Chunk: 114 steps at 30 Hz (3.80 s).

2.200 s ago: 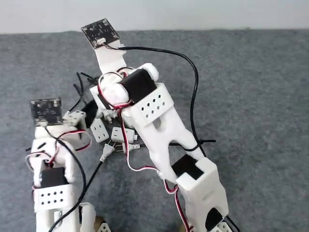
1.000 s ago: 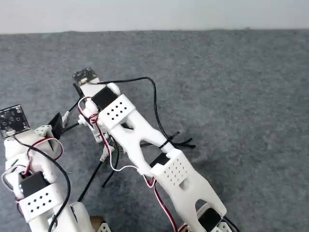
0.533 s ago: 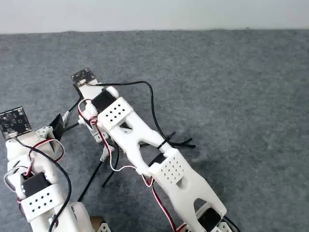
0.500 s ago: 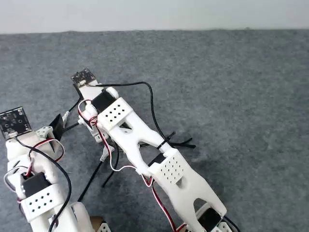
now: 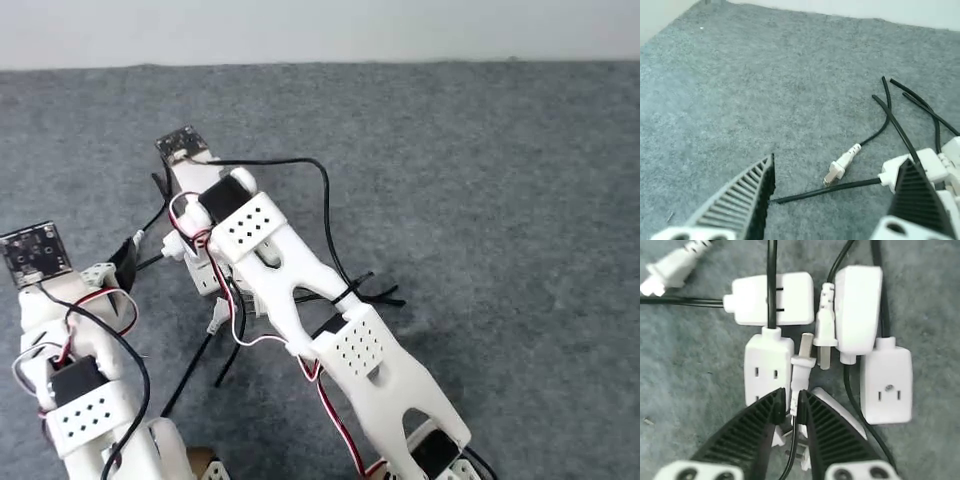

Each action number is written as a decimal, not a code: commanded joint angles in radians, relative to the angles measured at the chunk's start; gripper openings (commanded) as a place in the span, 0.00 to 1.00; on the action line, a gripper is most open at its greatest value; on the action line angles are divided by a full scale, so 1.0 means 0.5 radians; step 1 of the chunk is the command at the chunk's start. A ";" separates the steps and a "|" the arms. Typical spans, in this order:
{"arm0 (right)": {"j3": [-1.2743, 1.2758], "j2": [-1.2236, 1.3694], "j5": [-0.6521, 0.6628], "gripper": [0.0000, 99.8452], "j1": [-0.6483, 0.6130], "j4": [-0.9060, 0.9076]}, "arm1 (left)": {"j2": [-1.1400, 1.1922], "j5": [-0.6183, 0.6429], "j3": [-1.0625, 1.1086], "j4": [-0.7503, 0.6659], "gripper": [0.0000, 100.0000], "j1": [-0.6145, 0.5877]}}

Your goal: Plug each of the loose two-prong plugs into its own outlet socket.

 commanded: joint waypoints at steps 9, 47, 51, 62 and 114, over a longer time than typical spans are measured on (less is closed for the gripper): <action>-0.160 0.121 0.034 0.11 0.044 0.026 | -0.021 -0.021 -0.023 -0.064 0.36 0.009; -0.147 0.238 0.028 0.15 -0.115 -0.180 | -0.025 -0.021 -0.023 -0.064 0.36 0.000; -0.144 0.238 0.025 0.15 -0.097 -0.180 | -0.025 -0.021 -0.023 -0.064 0.36 -0.003; -0.160 0.348 0.031 0.15 -0.020 -0.262 | -0.025 -0.021 -0.023 -0.064 0.36 -0.003; 1.151 -2.061 0.549 0.01 0.048 0.189 | -0.040 0.264 -1.211 0.635 0.36 0.724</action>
